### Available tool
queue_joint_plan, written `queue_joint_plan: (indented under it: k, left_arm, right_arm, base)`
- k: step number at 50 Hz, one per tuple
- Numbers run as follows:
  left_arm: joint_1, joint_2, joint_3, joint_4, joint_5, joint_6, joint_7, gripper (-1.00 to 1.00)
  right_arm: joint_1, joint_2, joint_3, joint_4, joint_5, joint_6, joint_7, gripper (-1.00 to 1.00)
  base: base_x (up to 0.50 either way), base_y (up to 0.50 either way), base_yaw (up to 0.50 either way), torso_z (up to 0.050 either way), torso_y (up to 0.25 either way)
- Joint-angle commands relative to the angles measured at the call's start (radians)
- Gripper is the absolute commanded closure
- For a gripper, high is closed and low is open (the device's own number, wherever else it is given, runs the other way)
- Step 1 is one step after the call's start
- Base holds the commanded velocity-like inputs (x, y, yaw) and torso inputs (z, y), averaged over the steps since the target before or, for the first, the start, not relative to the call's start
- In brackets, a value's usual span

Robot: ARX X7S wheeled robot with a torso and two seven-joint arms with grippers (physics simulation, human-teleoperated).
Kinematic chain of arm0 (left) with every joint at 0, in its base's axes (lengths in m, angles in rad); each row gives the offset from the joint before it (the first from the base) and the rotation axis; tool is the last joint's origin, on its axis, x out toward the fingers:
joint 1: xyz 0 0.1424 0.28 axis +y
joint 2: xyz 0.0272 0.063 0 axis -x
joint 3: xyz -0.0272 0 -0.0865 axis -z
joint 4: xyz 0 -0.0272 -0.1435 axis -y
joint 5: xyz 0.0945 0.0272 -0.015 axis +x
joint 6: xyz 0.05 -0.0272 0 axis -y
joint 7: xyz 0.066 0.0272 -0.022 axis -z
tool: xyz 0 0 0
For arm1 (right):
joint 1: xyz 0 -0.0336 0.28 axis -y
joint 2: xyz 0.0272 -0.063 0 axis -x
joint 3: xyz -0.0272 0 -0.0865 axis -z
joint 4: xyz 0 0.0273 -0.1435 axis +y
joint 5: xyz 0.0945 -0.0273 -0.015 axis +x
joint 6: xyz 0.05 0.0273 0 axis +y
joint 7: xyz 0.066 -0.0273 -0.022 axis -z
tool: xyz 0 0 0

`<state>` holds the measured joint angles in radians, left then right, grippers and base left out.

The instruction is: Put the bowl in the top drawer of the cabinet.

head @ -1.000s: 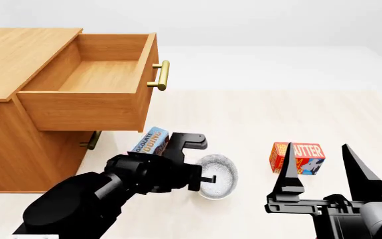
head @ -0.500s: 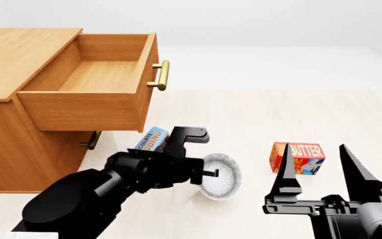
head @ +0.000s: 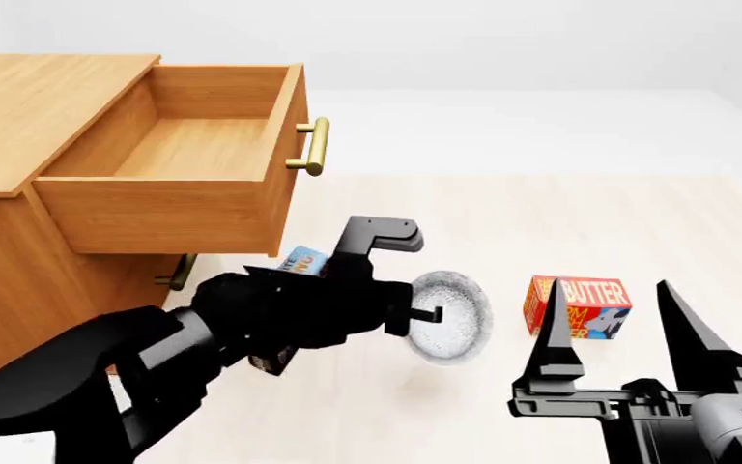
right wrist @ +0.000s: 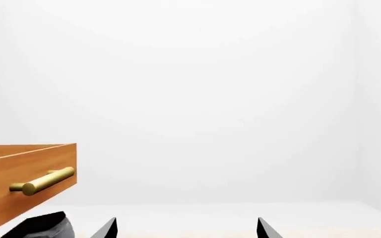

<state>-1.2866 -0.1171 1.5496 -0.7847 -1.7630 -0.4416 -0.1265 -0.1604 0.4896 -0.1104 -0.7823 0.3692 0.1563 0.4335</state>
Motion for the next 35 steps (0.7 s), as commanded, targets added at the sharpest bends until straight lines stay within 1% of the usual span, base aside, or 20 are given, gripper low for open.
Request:
queue_joint_plan:
  k: [1,8,15,22,28,35]
  left_arm:
    - [-0.077,-0.132,-0.082,0.322,-0.048,0.007,-0.163,1.0]
    - [-0.121,-0.187,-0.117,0.459,-0.074,0.003,-0.239,1.0]
    - [-0.165,-0.225,-0.145,0.584,-0.096,-0.006,-0.314,1.0]
    - [-0.245,-0.276,-0.187,0.727,-0.14,-0.032,-0.413,1.0]
    - [-0.278,-0.298,-0.207,0.797,-0.159,-0.04,-0.454,1.0]
    - [-0.34,-0.321,-0.24,0.824,-0.19,-0.053,-0.492,1.0]
  right_arm:
    - [-0.001,0.004,-0.003,-0.007,0.002,0.001,0.002,-1.0]
    - [-0.005,0.011,-0.003,-0.023,0.004,0.005,0.005,-1.0]
    - [-0.011,0.008,-0.009,-0.02,0.002,-0.008,0.001,-1.0]
    - [-0.014,0.005,-0.019,-0.017,-0.002,-0.017,-0.003,-1.0]
    - [-0.014,0.005,-0.025,-0.021,-0.004,-0.016,-0.002,-1.0]
    - [-0.016,0.008,-0.025,-0.022,-0.002,-0.021,-0.003,-1.0]
  base:
    - [0.0,0.0,0.0,0.0,0.0]
    - [0.0,0.0,0.0,0.0,0.0]
    - [0.0,0.0,0.0,0.0,0.001]
    - [0.0,0.0,0.0,0.001,0.0]
    - [0.0,0.0,0.0,0.0,0.0]
    - [0.0,0.0,0.0,0.0,0.0]
